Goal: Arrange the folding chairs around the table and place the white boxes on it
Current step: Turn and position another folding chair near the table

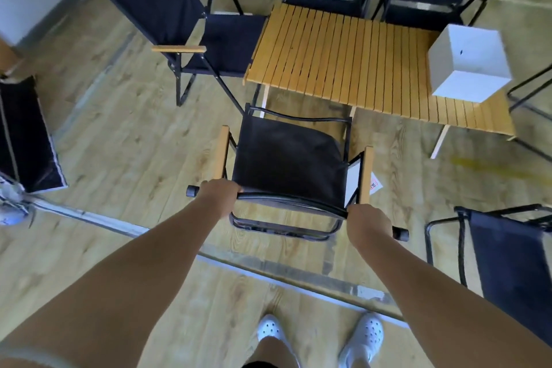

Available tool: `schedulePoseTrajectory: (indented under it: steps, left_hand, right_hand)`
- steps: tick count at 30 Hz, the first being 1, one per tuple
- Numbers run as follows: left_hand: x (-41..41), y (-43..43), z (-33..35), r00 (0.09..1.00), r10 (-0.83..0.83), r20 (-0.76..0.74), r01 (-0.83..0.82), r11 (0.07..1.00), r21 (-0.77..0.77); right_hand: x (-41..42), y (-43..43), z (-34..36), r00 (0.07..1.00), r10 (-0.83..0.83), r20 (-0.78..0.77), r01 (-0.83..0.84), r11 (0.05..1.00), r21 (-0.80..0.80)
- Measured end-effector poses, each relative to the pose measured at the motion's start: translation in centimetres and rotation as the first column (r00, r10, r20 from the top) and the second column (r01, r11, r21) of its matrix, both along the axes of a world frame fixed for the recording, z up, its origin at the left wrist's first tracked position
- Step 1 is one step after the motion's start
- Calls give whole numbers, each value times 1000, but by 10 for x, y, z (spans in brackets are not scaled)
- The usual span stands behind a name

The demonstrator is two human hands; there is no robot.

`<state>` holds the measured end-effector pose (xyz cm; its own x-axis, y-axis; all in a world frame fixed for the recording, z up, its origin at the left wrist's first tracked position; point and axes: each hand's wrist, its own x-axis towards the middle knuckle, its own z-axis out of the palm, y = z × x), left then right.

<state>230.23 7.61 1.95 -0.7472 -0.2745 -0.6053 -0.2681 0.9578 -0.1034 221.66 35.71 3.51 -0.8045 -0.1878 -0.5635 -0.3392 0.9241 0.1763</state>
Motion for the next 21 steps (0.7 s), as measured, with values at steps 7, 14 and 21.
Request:
schedulePoseTrajectory:
  steps: [7, 14, 21]
  left_hand:
    - [-12, -20, 2, 998, -40, -41, 40, 999, -1]
    - [-6, -20, 5, 998, -26, -62, 23, 998, -50]
    - [6, -9, -1, 968, 119, -220, -80, 981, 177]
  right_hand:
    - [-2, -17, -2, 999, -38, -12, 38, 999, -11]
    - [3, -19, 3, 999, -41, 27, 42, 998, -40]
    - [7, -1, 11, 998, -17, 59, 23, 994, -107]
